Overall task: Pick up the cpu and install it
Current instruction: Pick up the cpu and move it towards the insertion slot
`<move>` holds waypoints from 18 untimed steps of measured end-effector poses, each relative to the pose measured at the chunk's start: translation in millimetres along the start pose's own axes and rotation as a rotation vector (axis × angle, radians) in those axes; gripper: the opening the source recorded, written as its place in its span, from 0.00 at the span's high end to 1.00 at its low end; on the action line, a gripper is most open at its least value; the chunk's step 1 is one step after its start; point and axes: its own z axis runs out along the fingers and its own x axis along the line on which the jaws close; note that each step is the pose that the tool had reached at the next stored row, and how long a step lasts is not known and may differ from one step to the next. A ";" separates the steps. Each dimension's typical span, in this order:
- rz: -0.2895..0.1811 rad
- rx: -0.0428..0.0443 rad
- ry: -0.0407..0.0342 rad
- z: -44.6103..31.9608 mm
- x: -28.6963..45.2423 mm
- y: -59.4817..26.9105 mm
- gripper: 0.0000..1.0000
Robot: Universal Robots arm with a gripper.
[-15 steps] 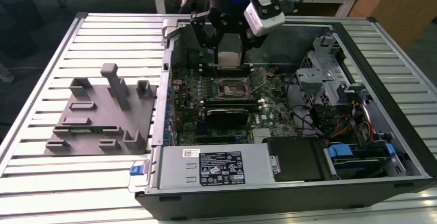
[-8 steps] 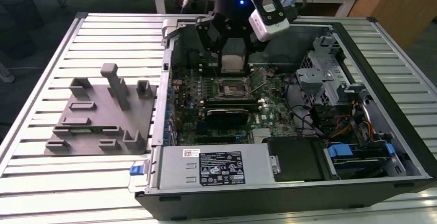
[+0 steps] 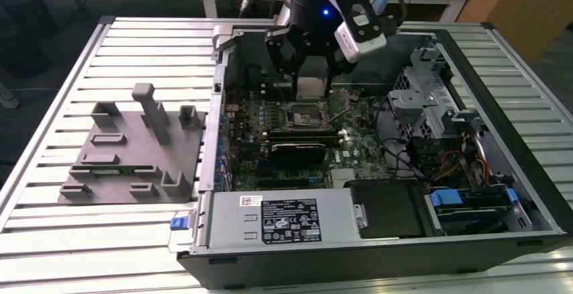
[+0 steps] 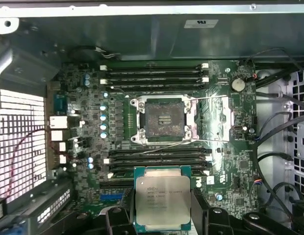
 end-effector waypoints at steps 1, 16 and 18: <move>0.000 0.0001 0.0005 1.4 -1.6 0.1 0.45; 0.000 0.0004 0.0064 18.0 -28.0 1.5 0.45; 0.000 0.0004 0.0071 20.0 -31.2 1.7 0.45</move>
